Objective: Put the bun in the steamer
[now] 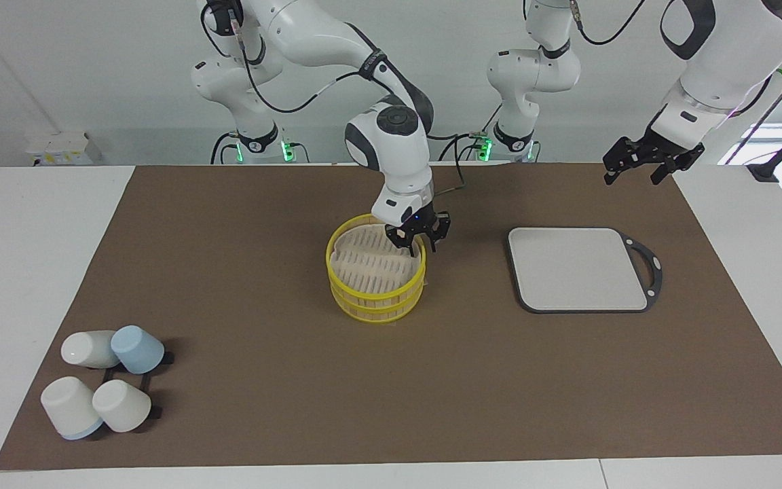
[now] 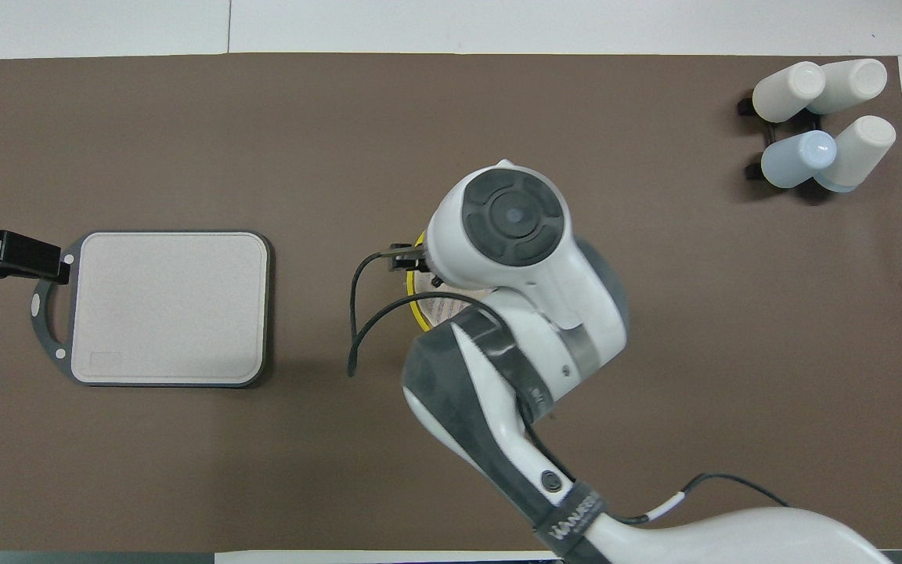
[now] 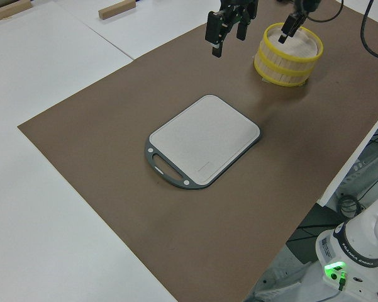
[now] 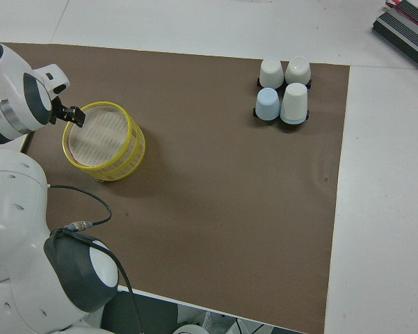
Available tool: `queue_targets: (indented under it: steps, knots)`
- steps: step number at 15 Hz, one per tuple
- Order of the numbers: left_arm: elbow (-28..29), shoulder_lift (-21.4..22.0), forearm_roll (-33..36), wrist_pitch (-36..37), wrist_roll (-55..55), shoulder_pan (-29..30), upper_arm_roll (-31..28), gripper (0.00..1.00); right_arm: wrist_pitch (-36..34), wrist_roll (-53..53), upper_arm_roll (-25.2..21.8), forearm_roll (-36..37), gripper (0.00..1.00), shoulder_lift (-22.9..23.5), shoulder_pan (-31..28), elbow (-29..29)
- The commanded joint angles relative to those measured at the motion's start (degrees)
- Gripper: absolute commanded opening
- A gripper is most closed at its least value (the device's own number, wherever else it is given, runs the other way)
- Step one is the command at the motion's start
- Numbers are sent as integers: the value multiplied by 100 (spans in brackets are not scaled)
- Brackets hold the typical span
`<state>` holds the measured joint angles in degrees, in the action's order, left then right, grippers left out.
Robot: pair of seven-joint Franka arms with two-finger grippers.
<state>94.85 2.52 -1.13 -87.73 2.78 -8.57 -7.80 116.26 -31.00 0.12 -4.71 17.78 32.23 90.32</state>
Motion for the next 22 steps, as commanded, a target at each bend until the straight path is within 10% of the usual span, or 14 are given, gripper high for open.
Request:
queue_targets:
  steps: [1, 8, 22]
  knots:
    - [-81, -32, -62, 54, 82, -22, -55, 100, -1031, 609, 50, -12, 100, -721, -1049, 38]
    - [-72, -32, -62, 63, 82, -22, -46, 100, -2907, 2976, 41, 346, 100, -2067, -2529, 477]
    - [-81, -32, -62, 54, 82, -13, -46, 100, -2889, 3548, -697, 639, 100, -1717, -2494, 56]
